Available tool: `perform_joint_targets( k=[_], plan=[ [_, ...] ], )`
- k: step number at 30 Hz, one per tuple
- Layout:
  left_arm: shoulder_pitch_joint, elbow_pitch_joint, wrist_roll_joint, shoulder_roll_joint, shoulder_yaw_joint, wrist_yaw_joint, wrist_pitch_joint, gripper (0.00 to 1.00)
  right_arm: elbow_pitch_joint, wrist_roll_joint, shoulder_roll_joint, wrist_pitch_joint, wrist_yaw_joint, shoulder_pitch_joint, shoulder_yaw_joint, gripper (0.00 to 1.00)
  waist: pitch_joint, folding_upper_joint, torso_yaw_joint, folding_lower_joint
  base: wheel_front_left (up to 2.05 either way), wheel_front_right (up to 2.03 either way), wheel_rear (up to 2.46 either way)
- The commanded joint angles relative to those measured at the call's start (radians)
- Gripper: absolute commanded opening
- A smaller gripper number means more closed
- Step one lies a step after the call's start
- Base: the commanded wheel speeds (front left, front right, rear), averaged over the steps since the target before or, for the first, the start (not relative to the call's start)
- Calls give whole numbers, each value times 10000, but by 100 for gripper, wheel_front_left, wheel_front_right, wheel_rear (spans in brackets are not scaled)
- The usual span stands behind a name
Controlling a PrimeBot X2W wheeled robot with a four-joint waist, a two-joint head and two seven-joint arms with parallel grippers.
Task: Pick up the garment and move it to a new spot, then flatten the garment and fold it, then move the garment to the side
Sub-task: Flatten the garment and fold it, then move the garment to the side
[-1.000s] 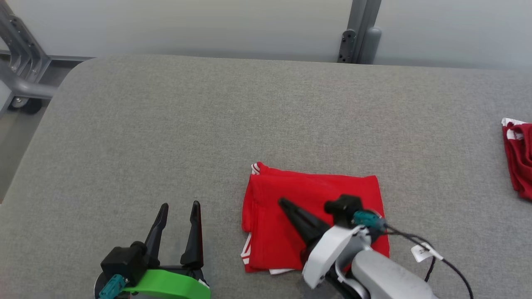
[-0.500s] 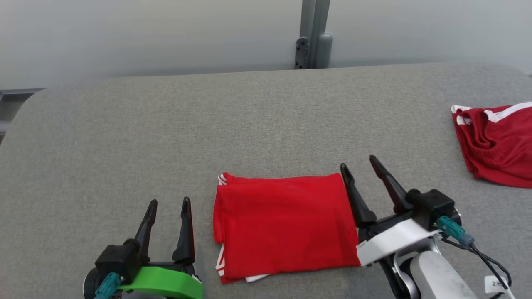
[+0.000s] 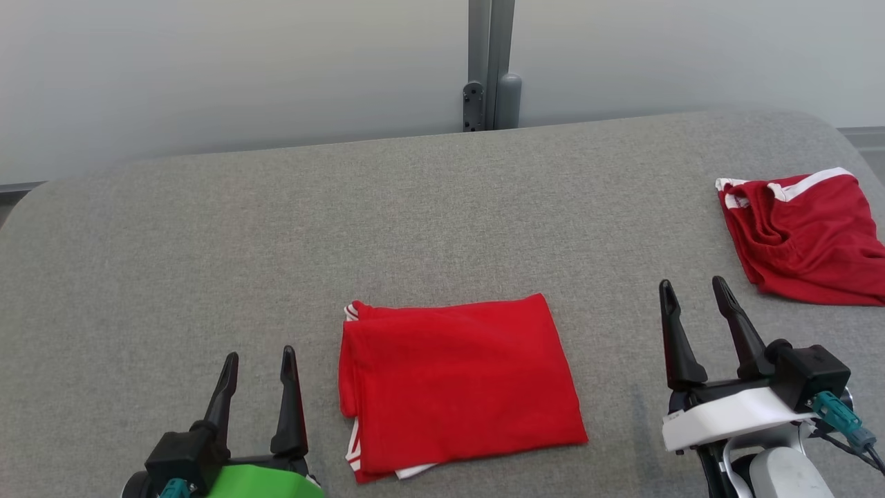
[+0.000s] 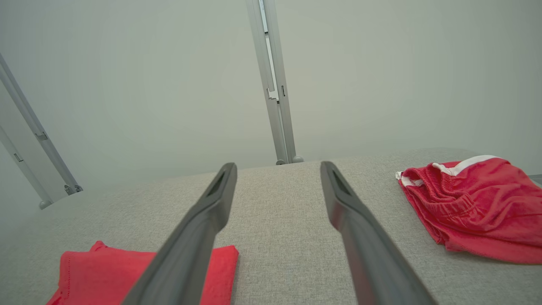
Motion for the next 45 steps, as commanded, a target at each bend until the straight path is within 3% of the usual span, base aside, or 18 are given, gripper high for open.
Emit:
perform_joint_targets(
  k=[1,18,25,31,37,45],
  plan=[
    [109,54,172,-31,84,-52,-27,100,-62,11,-4,-23,4,90,-45,100,-6,-1,24,0,0,0,0],
    [82,404,742,-549,717,-648,-28,100,190,270,-6,-24,4,-118,157,100,88,-1,172,0,0,0,0],
    [-5,451,899,-666,821,-791,-28,100,922,-203,-4,77,4,-340,91,100,171,-1,247,0,0,0,0],
    [-163,479,951,-782,840,-890,-28,100,1924,-535,-5,1523,4,-869,343,100,363,-1,508,0,0,0,0],
    [-314,508,973,-906,858,-975,-27,100,2789,527,-266,3075,4,-1348,1060,100,656,-1,940,0,0,0,0],
    [-475,538,992,-998,977,-1059,-27,100,3583,1785,-915,3919,4,-2035,1607,100,1039,-1,1546,0,0,0,0]
  ],
)
